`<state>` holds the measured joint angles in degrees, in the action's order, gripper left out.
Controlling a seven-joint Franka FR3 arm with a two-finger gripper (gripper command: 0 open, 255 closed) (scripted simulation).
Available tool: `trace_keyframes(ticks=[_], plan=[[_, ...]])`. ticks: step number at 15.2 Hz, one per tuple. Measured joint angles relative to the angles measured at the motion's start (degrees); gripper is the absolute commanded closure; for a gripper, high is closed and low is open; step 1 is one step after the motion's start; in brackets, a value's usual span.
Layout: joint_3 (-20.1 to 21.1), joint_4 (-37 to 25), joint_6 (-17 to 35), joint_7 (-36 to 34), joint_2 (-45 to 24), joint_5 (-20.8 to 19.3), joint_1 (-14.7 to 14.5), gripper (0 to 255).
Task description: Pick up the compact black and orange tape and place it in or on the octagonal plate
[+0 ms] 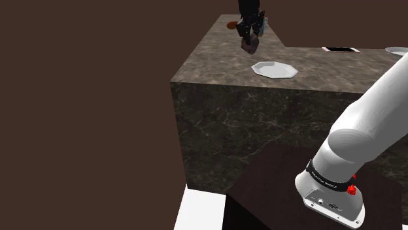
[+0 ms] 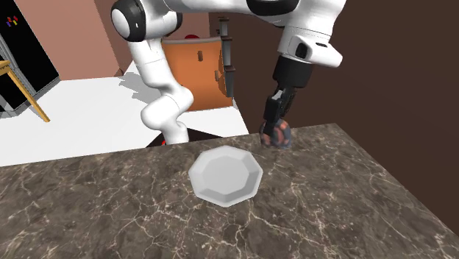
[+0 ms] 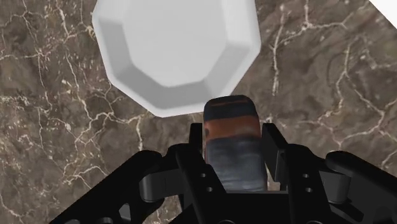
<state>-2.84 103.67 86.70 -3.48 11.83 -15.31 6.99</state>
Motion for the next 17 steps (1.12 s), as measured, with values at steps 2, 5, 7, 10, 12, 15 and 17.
trace_keyframes(ticks=[2, 5, 7, 10, 12, 15, 17], plan=[[-1.1, 3.0, 0.6, 1.7, 2.9, -0.6, 0.8, 255], [-3.0, 7.5, 1.2, 4.6, 7.6, -1.7, 2.0, 255], [-4.3, 10.3, 1.5, 6.5, 10.7, -2.6, 2.8, 255], [-5.9, 13.5, 2.2, 8.5, 13.8, -3.8, 3.8, 255], [-6.3, 15.5, 3.5, 8.5, 14.5, -4.0, 3.9, 255], [-6.5, 18.3, 5.7, 8.0, 15.0, -4.2, 4.0, 255], [-6.7, 19.9, 7.2, 7.7, 15.2, -4.4, 4.1, 255]])
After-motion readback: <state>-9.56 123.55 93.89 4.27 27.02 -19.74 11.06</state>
